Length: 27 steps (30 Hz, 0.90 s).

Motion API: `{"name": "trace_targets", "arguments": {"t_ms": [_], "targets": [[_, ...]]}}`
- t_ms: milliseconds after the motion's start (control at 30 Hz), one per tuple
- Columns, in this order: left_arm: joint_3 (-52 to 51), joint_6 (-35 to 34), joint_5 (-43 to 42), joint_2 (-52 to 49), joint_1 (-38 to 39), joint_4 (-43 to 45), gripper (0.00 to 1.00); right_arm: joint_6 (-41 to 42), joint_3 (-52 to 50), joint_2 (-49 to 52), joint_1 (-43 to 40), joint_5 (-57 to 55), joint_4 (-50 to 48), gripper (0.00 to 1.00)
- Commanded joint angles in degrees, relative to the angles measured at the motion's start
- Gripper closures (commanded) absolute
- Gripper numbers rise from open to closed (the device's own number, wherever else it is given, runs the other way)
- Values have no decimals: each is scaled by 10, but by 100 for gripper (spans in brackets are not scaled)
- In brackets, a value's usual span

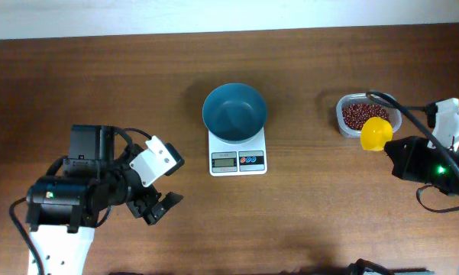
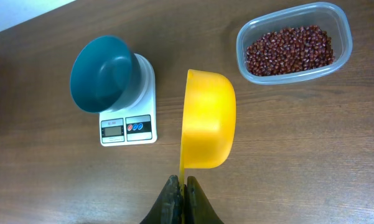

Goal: Scoop item into bowl and weigh 50g on scale

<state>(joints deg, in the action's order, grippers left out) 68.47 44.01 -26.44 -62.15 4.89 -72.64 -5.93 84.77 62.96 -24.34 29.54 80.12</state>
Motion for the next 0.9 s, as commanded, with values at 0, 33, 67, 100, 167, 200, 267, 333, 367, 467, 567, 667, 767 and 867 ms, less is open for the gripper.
{"name": "trace_targets", "arguments": {"t_ms": [0,33,67,100,167,200,267,333,367,467,567,667,767,867], "targets": [[7,-13,-12,-2,-3,1,1,4,4,-1,-1,-3,0,96],[7,-13,-12,-2,-3,1,1,4,4,-1,-1,-3,0,96],[7,-13,-12,-2,-3,1,1,4,4,-1,-1,-3,0,96],[7,-13,-12,-2,-3,1,1,4,4,-1,-1,-3,0,96],[7,-13,-12,-2,-3,1,1,4,4,-1,-1,-3,0,96],[7,-13,-12,-2,-3,1,1,4,4,-1,-1,-3,-1,96],[7,-13,-12,-2,-3,1,1,4,4,-1,-1,-3,-3,96],[7,-13,-12,-2,-3,1,1,4,4,-1,-1,-3,-5,96],[7,-13,-12,-2,-3,1,1,4,4,-1,-1,-3,-9,96],[7,-13,-12,-2,-3,1,1,2,4,0,-1,-7,-21,96],[7,-13,-12,-2,-3,1,1,2,3,6,-1,-37,-24,96],[7,-13,-12,-2,-3,1,1,2,-2,12,-1,-54,-20,96],[7,-13,-12,-2,-3,1,1,2,-2,19,-1,-54,-22,96],[7,-13,-12,-2,-3,1,1,5,-2,26,-1,-54,-43,96]]}}
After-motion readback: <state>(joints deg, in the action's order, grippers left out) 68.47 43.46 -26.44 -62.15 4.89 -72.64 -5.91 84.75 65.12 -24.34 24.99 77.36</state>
